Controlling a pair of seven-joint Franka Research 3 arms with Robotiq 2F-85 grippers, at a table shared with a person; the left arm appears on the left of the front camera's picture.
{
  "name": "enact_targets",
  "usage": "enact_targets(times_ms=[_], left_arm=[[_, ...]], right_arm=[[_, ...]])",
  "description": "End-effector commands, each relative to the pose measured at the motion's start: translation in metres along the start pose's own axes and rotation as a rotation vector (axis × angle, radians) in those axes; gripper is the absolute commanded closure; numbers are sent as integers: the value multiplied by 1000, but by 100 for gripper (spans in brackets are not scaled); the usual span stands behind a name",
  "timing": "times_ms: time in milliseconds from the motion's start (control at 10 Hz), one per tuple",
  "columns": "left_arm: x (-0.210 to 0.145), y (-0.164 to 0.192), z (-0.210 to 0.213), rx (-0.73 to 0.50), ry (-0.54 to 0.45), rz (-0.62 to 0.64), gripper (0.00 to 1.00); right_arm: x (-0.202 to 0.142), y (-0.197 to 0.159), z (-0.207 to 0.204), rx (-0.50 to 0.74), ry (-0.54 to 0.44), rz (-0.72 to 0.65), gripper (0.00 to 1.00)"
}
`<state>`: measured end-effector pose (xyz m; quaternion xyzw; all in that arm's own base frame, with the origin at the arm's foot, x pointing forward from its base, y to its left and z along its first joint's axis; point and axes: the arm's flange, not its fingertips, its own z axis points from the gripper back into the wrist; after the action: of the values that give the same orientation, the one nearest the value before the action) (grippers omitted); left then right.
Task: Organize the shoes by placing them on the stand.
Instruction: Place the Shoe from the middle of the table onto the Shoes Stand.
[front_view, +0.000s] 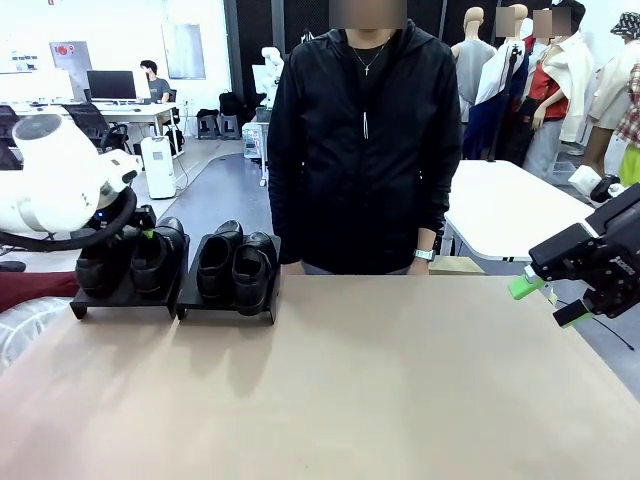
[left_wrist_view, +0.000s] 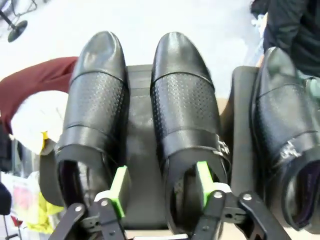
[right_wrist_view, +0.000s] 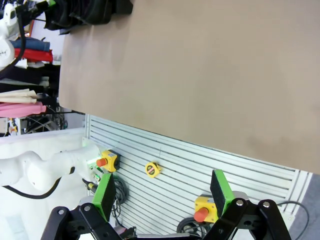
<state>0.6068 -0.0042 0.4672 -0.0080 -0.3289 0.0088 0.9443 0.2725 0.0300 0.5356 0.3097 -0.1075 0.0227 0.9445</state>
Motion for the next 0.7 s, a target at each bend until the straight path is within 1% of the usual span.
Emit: enact_targets(times_ms=[0, 100, 200, 300, 400, 500, 600], left_arm=[[-21, -8, 67, -80, 73, -140, 0], [-37, -11, 103, -126, 126, -237, 0], [-50, -7, 127, -120, 225, -255, 0], [-63, 3, 149, -168, 313, -279, 0], [-79, 14, 169, -243, 333, -329, 0], [-101, 27, 190, -363, 349, -427, 0], [-123, 38, 206, -516, 370, -519, 0]], right_arm=[[0, 4, 1, 21, -4, -22, 0], [0, 4, 1, 21, -4, -22, 0], [0, 4, 1, 21, -4, -22, 0], [0, 4, 1, 21, -4, -22, 0], [0, 4, 1, 21, -4, -22, 0], [0, 4, 1, 21, -4, -22, 0], [0, 4, 1, 21, -4, -22, 0]])
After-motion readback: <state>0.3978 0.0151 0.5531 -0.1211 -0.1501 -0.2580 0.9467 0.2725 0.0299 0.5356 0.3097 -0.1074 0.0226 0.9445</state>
